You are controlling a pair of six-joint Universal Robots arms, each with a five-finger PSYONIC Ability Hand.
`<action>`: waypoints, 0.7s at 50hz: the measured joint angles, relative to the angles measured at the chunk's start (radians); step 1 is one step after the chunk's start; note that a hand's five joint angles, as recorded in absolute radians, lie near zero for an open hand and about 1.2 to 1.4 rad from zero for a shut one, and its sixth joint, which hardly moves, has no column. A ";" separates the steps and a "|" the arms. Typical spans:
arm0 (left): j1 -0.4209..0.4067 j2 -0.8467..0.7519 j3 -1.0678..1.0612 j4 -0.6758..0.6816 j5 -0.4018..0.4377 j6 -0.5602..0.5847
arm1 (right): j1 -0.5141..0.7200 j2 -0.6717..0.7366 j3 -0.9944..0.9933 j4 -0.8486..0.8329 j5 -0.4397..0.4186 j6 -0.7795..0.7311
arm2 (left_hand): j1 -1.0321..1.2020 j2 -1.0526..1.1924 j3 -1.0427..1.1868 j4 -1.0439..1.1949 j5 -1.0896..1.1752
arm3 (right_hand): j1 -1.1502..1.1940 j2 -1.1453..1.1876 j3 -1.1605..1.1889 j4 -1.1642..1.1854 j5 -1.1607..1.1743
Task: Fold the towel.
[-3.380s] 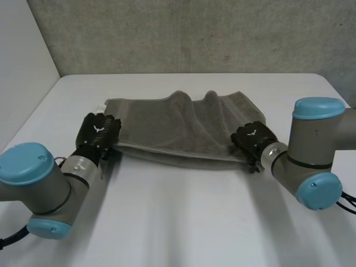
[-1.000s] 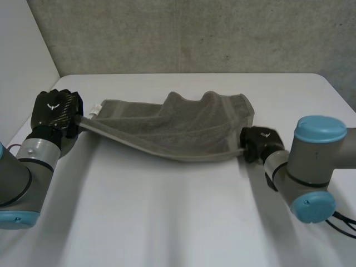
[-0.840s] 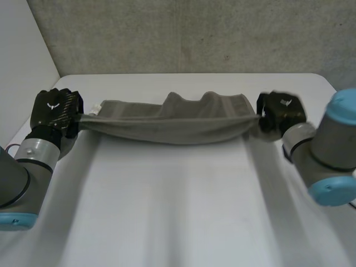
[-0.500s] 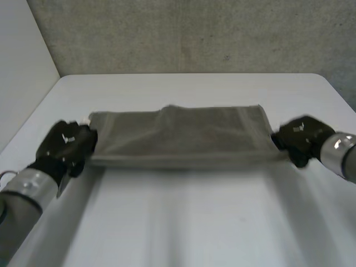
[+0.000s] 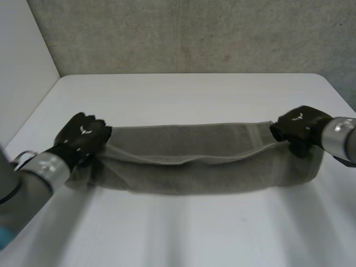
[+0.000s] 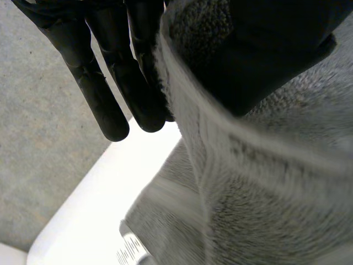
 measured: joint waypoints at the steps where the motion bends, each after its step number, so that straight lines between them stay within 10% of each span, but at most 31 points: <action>1: -0.012 -0.054 0.041 0.025 -0.010 -0.001 | 0.019 0.041 -0.037 -0.022 0.022 0.023 | 0.000 0.000 0.000 0.000 0.000 | 0.000 0.000 0.000 0.000 0.000; 21: -0.052 -0.588 0.599 0.163 -0.057 -0.029 | 0.133 0.425 -0.427 -0.400 0.212 0.223 | 0.000 0.000 0.000 0.000 0.000 | 0.002 0.000 0.000 0.000 0.000; 27: -0.052 -0.652 0.660 0.199 -0.060 -0.025 | 0.159 0.531 -0.520 -0.412 0.284 0.219 | -0.839 -0.852 -0.849 -0.851 -0.826 | -0.931 -0.949 -0.926 -0.919 -0.959; 35: -0.051 -0.636 0.630 0.198 -0.052 -0.023 | 0.176 0.523 -0.509 -0.395 0.323 0.223 | -1.019 -1.034 -1.033 -1.034 -1.000 | -1.107 -1.090 -1.090 -1.074 -1.115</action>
